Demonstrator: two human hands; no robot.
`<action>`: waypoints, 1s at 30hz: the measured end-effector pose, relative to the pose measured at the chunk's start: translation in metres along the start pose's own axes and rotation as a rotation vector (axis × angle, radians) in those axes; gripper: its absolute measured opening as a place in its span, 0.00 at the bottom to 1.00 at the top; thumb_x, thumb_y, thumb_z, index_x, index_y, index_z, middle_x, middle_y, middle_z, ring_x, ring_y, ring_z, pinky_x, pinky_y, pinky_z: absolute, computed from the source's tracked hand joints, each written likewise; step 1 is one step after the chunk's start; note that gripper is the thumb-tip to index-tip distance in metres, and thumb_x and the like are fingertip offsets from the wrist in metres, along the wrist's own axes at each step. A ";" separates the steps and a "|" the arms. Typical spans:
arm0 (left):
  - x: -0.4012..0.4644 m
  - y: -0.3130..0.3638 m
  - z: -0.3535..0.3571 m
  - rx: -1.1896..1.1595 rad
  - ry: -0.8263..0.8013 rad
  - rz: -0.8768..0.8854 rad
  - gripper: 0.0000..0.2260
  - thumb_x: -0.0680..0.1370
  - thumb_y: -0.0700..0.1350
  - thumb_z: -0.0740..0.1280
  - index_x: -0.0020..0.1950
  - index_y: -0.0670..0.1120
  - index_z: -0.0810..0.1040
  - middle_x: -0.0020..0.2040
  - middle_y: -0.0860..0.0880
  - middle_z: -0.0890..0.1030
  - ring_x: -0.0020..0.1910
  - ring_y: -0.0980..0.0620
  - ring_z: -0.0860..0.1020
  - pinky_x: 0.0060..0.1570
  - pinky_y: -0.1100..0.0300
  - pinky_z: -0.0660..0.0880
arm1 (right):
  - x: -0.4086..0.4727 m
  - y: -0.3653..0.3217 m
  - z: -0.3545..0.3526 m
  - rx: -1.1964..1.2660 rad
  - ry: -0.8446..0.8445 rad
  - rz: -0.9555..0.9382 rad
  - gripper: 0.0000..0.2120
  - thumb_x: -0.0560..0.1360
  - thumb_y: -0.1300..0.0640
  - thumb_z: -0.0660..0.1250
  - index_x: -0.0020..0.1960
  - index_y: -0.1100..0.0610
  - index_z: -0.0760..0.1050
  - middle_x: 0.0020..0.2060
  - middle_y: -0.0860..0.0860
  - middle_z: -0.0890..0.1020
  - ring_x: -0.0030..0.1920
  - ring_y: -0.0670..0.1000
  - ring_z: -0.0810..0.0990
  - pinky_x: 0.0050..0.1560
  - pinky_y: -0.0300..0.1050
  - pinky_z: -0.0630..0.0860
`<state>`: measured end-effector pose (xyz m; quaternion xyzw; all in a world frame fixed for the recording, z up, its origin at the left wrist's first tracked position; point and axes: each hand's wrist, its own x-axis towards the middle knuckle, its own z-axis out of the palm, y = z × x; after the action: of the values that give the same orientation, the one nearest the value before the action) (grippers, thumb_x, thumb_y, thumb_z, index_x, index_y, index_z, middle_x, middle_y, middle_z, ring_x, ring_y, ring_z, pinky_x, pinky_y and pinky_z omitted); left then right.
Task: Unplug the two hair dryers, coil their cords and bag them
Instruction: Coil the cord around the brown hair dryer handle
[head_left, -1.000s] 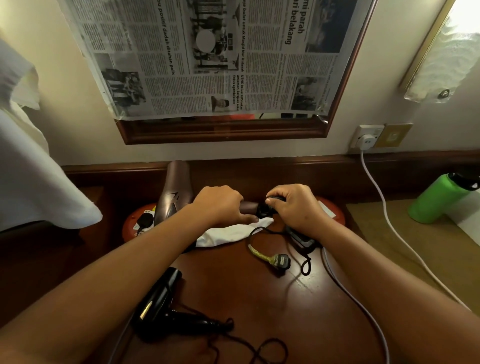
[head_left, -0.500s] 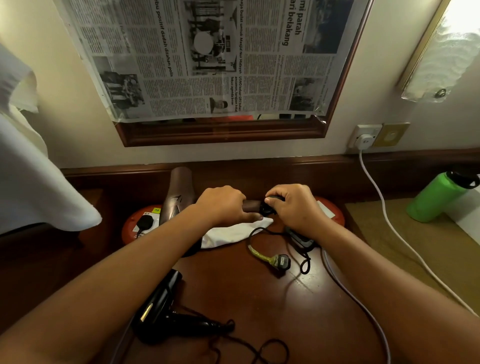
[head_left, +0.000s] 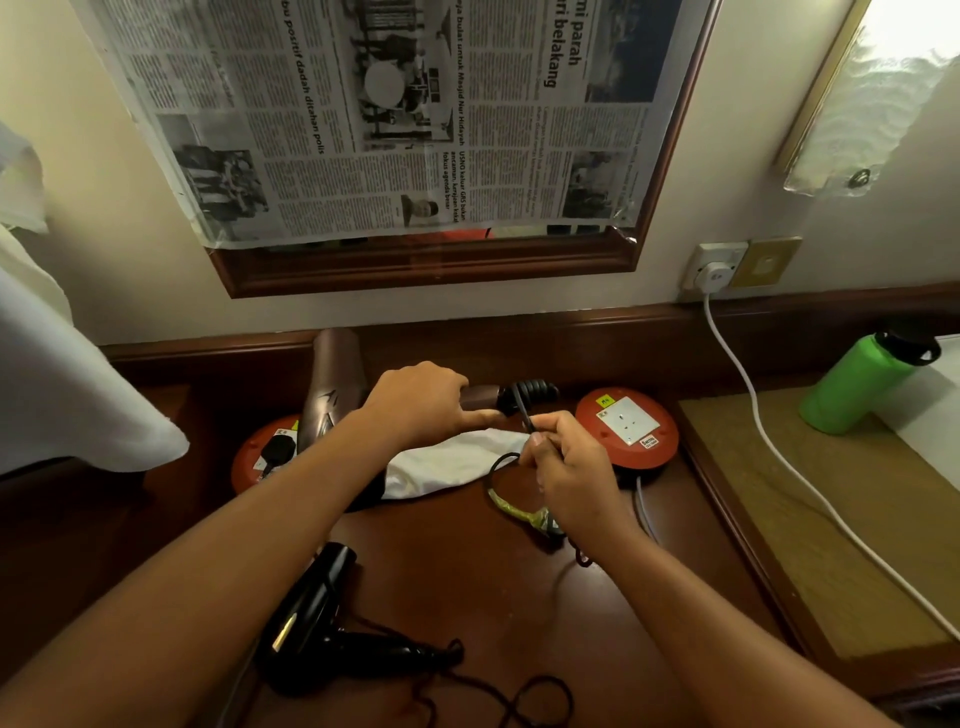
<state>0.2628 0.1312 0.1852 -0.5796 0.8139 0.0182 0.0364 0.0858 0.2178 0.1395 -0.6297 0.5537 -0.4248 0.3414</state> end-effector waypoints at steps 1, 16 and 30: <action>0.000 -0.001 -0.002 0.016 -0.004 0.000 0.27 0.71 0.75 0.54 0.42 0.52 0.72 0.37 0.54 0.74 0.36 0.55 0.73 0.38 0.56 0.73 | 0.000 0.003 0.001 0.035 -0.011 0.036 0.09 0.80 0.62 0.59 0.48 0.49 0.72 0.40 0.51 0.79 0.37 0.44 0.74 0.36 0.36 0.70; -0.004 -0.001 -0.011 -0.096 -0.005 0.006 0.30 0.69 0.76 0.53 0.47 0.51 0.74 0.37 0.54 0.75 0.37 0.55 0.74 0.39 0.56 0.74 | 0.004 0.003 -0.013 0.374 -0.292 0.304 0.21 0.81 0.48 0.56 0.38 0.59 0.77 0.24 0.54 0.69 0.25 0.49 0.64 0.25 0.38 0.61; -0.013 0.002 -0.027 -0.143 -0.005 0.064 0.27 0.70 0.75 0.55 0.41 0.52 0.73 0.36 0.52 0.76 0.35 0.55 0.74 0.34 0.59 0.68 | 0.005 0.022 -0.017 0.432 -0.503 0.518 0.27 0.74 0.35 0.54 0.29 0.55 0.67 0.24 0.50 0.60 0.24 0.48 0.57 0.29 0.43 0.54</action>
<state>0.2642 0.1418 0.2131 -0.5543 0.8286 0.0789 -0.0036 0.0611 0.2104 0.1276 -0.4678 0.4912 -0.2641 0.6856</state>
